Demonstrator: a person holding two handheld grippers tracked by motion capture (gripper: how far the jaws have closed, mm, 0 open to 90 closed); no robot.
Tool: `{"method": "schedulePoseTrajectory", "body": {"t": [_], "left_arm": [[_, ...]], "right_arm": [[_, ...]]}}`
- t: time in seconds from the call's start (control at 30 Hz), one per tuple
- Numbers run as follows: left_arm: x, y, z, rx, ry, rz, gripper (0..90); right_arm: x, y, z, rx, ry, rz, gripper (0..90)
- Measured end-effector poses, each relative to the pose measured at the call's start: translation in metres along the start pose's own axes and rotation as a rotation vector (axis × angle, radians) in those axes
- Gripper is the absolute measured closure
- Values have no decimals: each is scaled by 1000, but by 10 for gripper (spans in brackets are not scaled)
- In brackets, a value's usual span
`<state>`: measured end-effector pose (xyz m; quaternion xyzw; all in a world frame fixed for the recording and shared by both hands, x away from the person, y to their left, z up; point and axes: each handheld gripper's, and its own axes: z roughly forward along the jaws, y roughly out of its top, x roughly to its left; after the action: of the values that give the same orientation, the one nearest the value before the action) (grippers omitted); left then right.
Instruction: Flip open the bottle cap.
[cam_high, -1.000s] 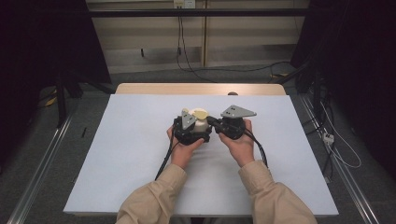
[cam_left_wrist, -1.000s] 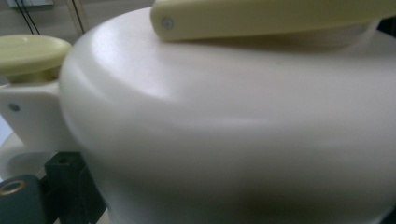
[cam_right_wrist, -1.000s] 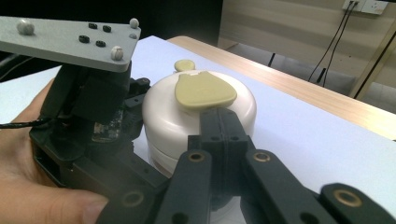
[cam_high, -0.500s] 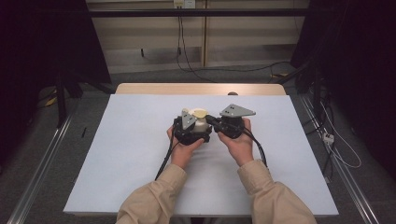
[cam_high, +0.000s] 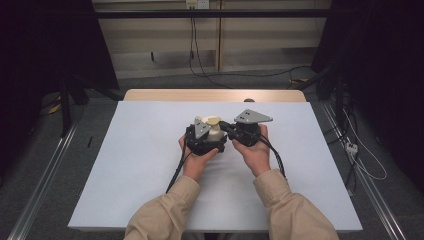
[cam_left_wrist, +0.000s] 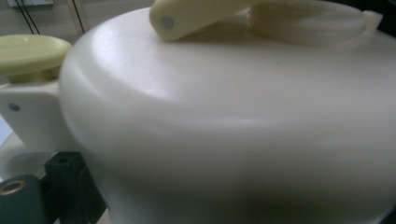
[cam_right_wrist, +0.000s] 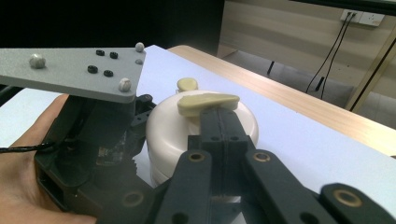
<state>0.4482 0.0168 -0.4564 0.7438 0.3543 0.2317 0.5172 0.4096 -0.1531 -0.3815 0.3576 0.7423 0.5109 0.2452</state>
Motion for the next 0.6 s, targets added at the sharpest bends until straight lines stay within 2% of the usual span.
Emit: {"method": "schedulePoseTrajectory", "body": {"t": [0.6], "left_arm": [[0, 0, 0, 3, 3, 4, 52]], "right_arm": [[2, 4, 2, -5, -2, -8, 900]]}}
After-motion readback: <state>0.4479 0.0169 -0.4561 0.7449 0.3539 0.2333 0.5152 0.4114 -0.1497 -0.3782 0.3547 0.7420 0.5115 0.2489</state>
